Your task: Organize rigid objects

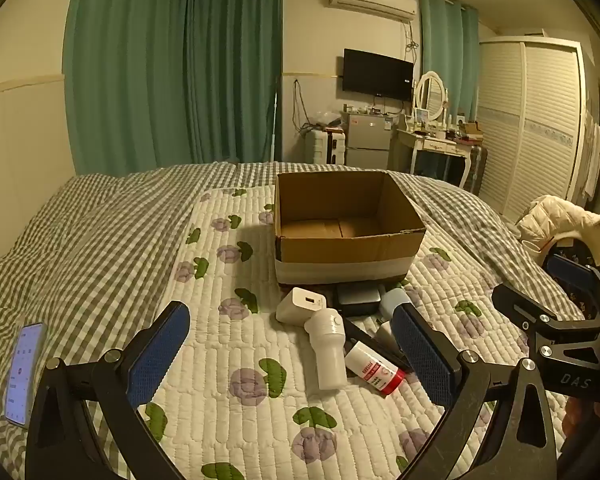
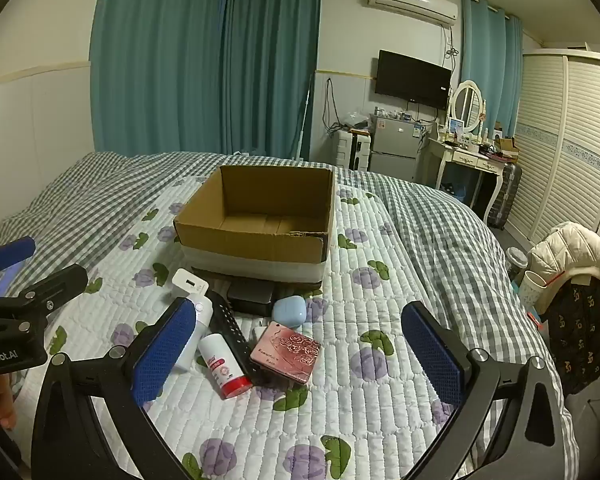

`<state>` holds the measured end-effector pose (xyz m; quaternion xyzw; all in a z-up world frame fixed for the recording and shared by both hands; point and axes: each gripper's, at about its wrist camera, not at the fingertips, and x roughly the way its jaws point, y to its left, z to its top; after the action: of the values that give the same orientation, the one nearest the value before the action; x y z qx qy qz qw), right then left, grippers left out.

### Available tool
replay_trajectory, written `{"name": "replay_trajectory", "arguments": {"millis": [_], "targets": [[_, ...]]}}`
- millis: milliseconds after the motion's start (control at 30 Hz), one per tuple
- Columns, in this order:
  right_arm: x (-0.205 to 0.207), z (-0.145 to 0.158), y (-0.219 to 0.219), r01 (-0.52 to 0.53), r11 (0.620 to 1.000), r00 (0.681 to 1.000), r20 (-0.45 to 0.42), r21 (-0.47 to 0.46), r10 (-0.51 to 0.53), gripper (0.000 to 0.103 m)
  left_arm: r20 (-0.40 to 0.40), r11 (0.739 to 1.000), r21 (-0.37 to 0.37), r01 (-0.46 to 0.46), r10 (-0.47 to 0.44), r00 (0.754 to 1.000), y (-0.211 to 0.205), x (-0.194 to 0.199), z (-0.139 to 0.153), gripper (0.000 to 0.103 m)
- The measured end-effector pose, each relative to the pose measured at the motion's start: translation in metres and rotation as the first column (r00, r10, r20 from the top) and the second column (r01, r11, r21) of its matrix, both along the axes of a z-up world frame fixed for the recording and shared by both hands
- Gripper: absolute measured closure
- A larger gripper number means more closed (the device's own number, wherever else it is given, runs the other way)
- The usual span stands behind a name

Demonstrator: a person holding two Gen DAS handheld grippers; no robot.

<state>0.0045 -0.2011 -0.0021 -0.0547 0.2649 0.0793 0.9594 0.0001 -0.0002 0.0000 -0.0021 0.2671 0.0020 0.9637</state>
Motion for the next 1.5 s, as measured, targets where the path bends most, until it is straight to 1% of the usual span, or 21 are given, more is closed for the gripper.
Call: {"name": "replay_trajectory", "arguments": {"millis": [300,567,600,1500], "targets": [[0.0000,-0.0014,0.0011,-0.002,1.000,1.000,0.000,-0.002,0.002,0.000,-0.008,1.000,-0.018,0.002,-0.002,1.000,0.0011,0.0016,-0.0012,0.000],[0.0005,-0.0025,0.0016,0.000,1.000,1.000,-0.002,-0.003,0.000,0.000,-0.006,1.000,-0.012,-0.009,0.009,1.000,-0.0012,0.0025,0.0039,0.000],[0.0005,-0.0027,0.0018,0.000,1.000,1.000,-0.003,-0.003,0.000,0.000,-0.001,1.000,-0.010,-0.004,0.004,1.000,0.0000,-0.0001,0.0002,0.000],[0.0030,-0.0019,0.0020,0.001,1.000,1.000,-0.005,-0.007,-0.001,0.000,-0.002,1.000,-0.004,-0.003,0.003,1.000,0.0000,-0.0006,-0.0030,0.000]]}}
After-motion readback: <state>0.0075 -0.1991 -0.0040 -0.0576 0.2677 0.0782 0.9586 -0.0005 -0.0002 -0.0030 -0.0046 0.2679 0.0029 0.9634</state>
